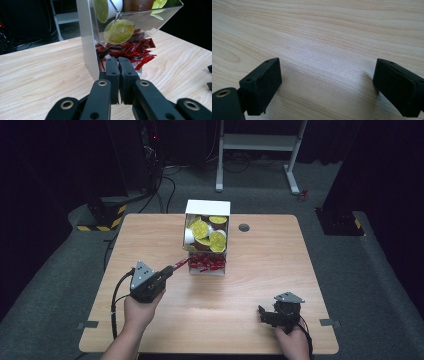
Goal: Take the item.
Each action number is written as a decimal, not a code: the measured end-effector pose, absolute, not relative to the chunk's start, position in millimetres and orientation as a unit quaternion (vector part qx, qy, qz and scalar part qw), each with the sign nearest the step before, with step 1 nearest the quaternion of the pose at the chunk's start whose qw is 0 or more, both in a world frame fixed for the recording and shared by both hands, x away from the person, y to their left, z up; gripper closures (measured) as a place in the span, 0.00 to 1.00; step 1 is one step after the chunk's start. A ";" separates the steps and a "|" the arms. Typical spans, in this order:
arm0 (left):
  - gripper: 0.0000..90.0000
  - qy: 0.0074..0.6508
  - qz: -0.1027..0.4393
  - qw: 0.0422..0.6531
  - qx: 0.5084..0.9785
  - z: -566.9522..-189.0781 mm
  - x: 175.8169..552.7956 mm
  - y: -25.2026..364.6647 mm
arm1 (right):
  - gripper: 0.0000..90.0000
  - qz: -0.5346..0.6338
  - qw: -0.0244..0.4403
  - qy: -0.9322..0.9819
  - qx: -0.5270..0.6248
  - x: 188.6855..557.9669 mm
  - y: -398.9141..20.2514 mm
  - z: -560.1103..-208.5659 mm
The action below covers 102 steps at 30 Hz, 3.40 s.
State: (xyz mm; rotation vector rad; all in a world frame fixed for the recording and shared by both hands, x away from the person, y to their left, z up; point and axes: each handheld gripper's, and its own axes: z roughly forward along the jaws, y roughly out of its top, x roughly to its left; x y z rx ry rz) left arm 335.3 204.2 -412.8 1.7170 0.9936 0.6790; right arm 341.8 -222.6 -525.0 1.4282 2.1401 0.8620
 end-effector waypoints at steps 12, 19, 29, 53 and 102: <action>0.97 0.416 0.284 0.504 0.702 -413.3 325.5 215.9 | 0.09 0.311 0.212 0.771 0.513 341.6 -222.6 -525.0; 0.97 0.415 0.285 0.505 0.702 -412.5 322.2 219.7 | 0.09 0.311 0.212 0.771 0.513 341.6 -222.7 -524.9; 0.97 0.421 0.290 0.504 0.696 -412.2 321.7 226.3 | 0.09 0.311 0.212 0.771 0.513 341.6 -222.6 -525.0; 0.97 0.452 0.297 0.488 0.685 -422.7 336.5 256.6 | 0.09 0.311 0.212 0.771 0.513 341.6 -222.7 -524.9; 0.97 0.480 0.316 0.410 0.708 -448.1 417.2 269.9 | 0.09 0.311 0.213 0.772 0.512 341.3 -222.8 -525.0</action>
